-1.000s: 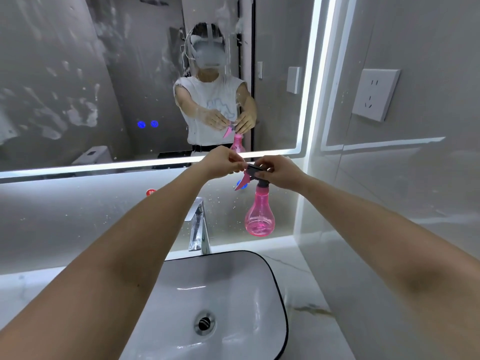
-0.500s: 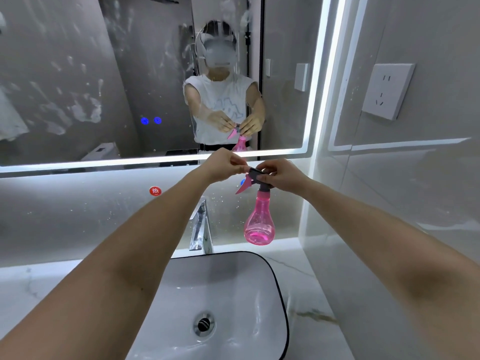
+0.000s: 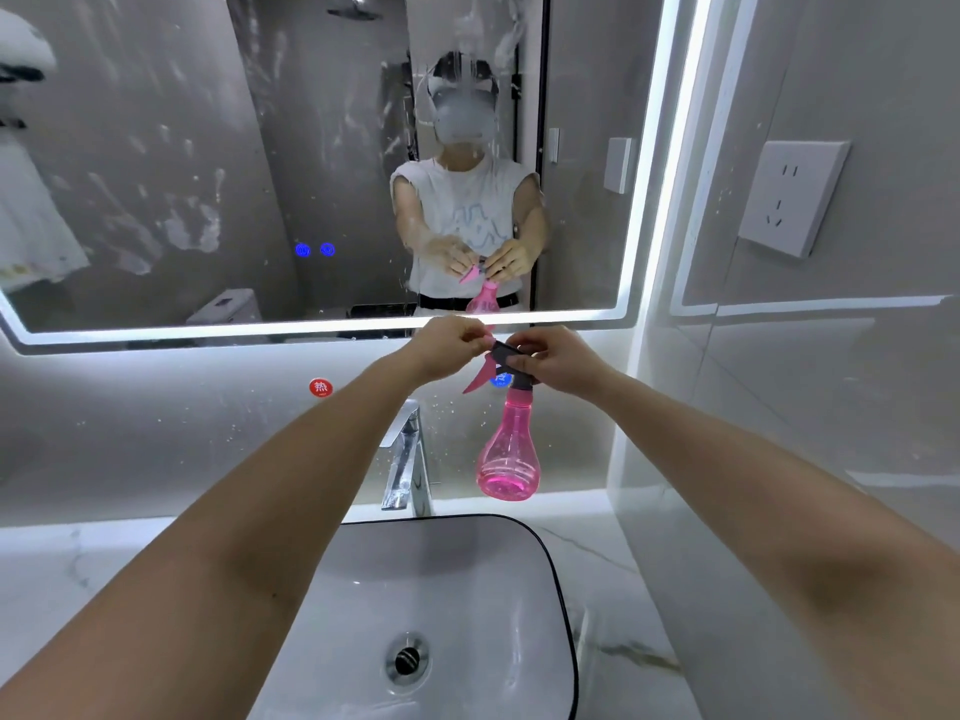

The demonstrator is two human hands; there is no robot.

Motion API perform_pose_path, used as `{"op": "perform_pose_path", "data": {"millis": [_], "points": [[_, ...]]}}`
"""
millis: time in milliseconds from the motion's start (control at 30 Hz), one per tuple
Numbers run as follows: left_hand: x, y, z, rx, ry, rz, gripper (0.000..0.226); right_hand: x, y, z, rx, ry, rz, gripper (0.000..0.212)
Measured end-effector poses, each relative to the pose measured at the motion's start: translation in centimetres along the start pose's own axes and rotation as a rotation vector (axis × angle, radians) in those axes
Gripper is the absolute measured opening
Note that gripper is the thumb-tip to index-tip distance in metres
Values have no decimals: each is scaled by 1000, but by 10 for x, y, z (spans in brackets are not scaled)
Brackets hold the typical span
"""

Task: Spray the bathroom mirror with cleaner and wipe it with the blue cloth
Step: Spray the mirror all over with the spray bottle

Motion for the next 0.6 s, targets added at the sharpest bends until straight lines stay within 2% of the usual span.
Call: {"op": "perform_pose_path", "data": {"millis": [100,267,300,400,500,600], "points": [[-1,2,-2,-31,7,52,32,0,-1,1,6,28,39,20],[-1,-12,-13,148,-22,-189,54,-2,-6,1,5,2,46,22],[1,-14,-16,169,-29,-221,53,-3,-6,1,3,-1,44,22],[14,-18,-32,150,44,-402,27,-6,-6,0,-14,-8,90,21],[24,-22,-53,130,158,-498,35,-14,-16,-3,17,-21,95,22],[31,-27,-76,165,213,-476,33,-37,-35,-9,70,-84,58,21]]}}
Point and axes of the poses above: each hand's wrist, its own z-axis towards the middle knuckle, its own x-axis out of the back of the hand, y = z × x, the point moved 7 cm from there along z, towards the middle knuckle, and after that the axes turned 4 degrees about z, right-handed, at the moved point
